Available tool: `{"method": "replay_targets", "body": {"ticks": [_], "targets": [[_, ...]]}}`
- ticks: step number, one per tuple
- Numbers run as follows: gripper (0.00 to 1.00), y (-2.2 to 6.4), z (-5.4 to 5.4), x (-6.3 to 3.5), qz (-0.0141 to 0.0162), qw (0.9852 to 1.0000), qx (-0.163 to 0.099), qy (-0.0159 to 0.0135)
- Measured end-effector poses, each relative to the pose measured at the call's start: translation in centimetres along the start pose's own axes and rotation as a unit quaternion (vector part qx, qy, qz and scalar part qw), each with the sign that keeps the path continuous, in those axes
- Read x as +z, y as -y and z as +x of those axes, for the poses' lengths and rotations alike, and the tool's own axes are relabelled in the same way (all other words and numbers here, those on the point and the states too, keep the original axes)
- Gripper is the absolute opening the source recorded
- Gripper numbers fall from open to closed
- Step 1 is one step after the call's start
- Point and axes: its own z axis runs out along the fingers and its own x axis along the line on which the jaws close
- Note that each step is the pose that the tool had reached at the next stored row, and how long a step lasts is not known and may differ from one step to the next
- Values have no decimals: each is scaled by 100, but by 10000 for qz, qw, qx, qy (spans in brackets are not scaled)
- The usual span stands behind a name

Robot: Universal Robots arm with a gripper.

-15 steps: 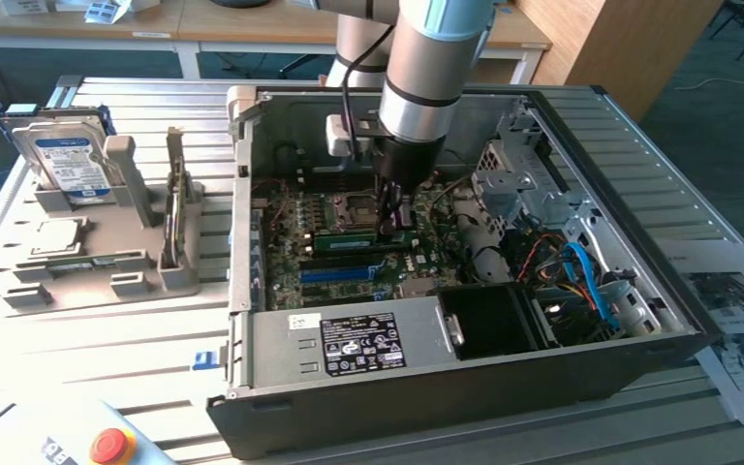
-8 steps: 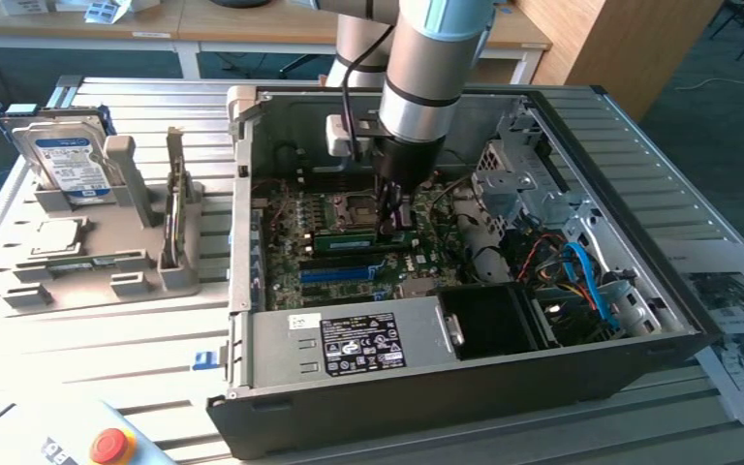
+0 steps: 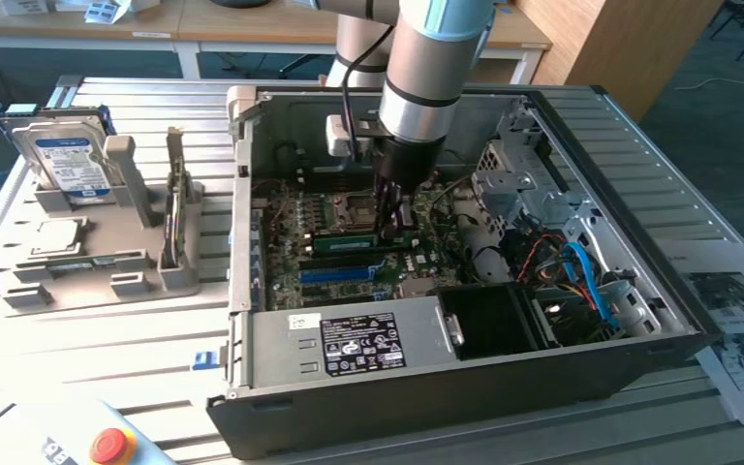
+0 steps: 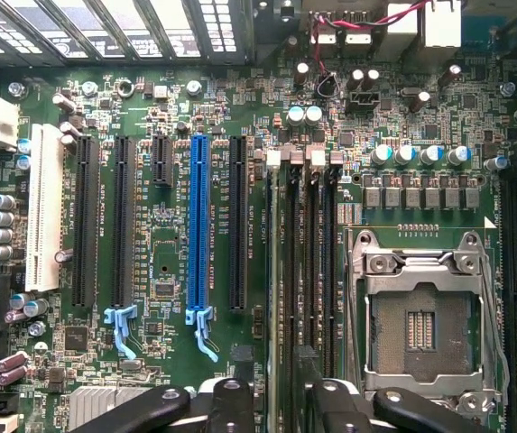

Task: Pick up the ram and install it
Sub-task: 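Insert the ram into the slot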

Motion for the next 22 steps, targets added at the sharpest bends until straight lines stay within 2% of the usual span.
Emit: {"method": "replay_targets", "body": {"ticks": [12, 22], "targets": [[31, -1, 1, -10, 0, 10000, 0, 0], [31, -11, 6, -188, 0, 10000, 1, 0]]}}
